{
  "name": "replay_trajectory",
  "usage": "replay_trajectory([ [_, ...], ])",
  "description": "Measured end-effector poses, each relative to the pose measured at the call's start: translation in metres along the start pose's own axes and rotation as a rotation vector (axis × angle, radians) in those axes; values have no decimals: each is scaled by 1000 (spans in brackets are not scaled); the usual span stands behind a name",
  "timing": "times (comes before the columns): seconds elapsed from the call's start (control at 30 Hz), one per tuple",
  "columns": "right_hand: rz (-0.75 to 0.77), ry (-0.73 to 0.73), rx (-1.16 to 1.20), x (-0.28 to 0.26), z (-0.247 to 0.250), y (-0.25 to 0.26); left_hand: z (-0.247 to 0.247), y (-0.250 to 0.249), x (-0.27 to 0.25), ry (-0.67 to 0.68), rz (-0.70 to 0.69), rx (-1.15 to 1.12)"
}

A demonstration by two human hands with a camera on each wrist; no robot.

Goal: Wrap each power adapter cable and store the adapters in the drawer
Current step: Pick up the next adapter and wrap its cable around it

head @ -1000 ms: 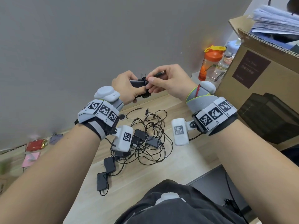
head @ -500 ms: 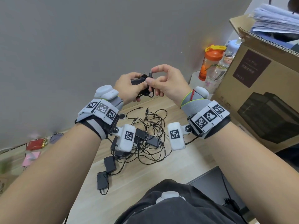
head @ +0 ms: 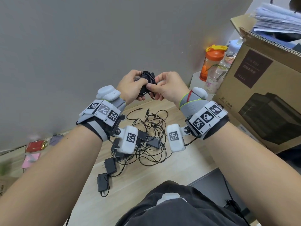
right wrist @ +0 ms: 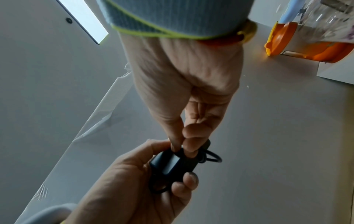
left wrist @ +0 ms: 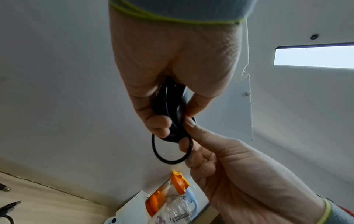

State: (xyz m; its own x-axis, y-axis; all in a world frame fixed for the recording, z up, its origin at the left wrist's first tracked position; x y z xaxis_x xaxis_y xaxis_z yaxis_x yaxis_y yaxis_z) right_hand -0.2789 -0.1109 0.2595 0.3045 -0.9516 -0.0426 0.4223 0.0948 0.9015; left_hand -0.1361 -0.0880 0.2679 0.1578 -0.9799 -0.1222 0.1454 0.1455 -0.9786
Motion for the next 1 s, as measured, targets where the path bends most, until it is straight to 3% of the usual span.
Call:
replay_trajectory([
  [0.4,78,-210,-345,6,5,-7,-4,4,2,24,38,-14],
  [0.63,150,-256,-314,4,5,-1,2,6,7,-52,125,-120],
  [1.0,228,-270,-309,10,5,-7,-4,3,0,18,120,-36],
])
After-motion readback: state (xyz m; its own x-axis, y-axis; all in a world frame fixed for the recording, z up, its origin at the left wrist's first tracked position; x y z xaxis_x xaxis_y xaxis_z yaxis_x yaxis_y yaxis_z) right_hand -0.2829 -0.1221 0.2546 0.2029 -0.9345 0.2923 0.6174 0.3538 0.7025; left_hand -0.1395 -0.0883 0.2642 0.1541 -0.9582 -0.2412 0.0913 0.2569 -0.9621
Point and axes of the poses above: each hand's wrist, its own x-axis towards the middle knuckle, its own z-axis out of the back of the hand, y = z × x, the point moved 4 cm from there along x, towards the middle knuckle, and after that the axes turned 10 degrees about -x, right-handed, at the moved point
